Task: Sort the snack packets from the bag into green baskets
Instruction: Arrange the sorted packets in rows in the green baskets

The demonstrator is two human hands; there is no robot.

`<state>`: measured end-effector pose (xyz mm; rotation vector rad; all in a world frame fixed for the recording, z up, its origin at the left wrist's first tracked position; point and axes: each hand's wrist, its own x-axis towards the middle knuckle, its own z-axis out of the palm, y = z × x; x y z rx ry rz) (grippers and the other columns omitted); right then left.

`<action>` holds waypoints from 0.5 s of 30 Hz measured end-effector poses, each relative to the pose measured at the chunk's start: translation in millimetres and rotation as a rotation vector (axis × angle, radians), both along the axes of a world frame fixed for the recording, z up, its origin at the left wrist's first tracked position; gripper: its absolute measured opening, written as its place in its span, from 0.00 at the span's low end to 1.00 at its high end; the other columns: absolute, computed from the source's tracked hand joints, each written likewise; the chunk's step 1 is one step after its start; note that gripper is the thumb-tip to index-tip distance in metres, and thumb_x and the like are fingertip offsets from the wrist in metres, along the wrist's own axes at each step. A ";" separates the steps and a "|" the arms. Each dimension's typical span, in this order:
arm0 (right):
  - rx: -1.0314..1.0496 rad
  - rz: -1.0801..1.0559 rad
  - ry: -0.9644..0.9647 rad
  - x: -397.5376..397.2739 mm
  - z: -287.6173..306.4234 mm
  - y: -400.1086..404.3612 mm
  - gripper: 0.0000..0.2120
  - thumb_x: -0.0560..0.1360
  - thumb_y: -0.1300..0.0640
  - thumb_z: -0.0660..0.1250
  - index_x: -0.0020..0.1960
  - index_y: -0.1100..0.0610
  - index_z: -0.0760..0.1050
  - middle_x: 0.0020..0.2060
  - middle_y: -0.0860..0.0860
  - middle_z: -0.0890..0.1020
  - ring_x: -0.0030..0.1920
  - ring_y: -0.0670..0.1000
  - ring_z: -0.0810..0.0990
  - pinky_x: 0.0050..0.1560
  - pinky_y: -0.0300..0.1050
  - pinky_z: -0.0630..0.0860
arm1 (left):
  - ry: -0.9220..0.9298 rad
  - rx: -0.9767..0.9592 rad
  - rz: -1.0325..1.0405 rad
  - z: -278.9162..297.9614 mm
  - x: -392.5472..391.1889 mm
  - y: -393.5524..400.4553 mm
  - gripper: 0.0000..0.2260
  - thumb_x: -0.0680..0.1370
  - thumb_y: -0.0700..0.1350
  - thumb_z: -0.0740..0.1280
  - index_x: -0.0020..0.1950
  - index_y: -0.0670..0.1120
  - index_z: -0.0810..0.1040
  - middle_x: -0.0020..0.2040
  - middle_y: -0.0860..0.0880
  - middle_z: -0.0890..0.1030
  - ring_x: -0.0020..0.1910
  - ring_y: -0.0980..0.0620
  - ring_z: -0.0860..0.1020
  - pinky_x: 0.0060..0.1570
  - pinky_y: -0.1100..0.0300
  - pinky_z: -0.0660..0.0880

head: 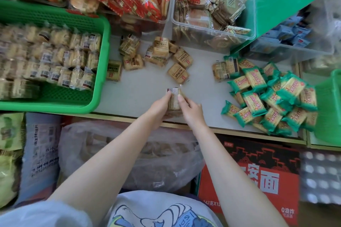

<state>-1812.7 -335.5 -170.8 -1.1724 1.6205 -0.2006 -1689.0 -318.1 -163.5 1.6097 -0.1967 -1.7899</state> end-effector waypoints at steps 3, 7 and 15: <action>-0.110 0.108 -0.001 10.1 21.7 7.4 0.26 0.80 0.36 0.58 0.71 0.49 0.72 0.64 0.57 0.73 0.70 0.53 0.65 0.68 0.48 0.64 | 0.150 -0.039 0.187 17.0 -0.7 15.3 0.20 0.85 0.55 0.56 0.65 0.43 0.78 0.59 0.43 0.83 0.57 0.46 0.81 0.63 0.50 0.75; -0.257 0.184 -0.034 32.5 59.2 21.0 0.40 0.71 0.27 0.52 0.80 0.42 0.58 0.74 0.52 0.67 0.74 0.51 0.61 0.71 0.46 0.60 | 0.228 -0.098 0.295 54.8 11.4 30.5 0.20 0.85 0.55 0.55 0.64 0.44 0.79 0.56 0.44 0.85 0.53 0.49 0.83 0.54 0.55 0.78; -0.339 0.167 -0.322 108.4 118.6 40.6 0.30 0.71 0.39 0.68 0.73 0.37 0.69 0.68 0.48 0.73 0.66 0.45 0.75 0.66 0.52 0.76 | 0.307 -0.304 0.308 120.8 93.3 67.2 0.21 0.84 0.57 0.57 0.69 0.47 0.77 0.62 0.46 0.82 0.59 0.49 0.81 0.61 0.54 0.76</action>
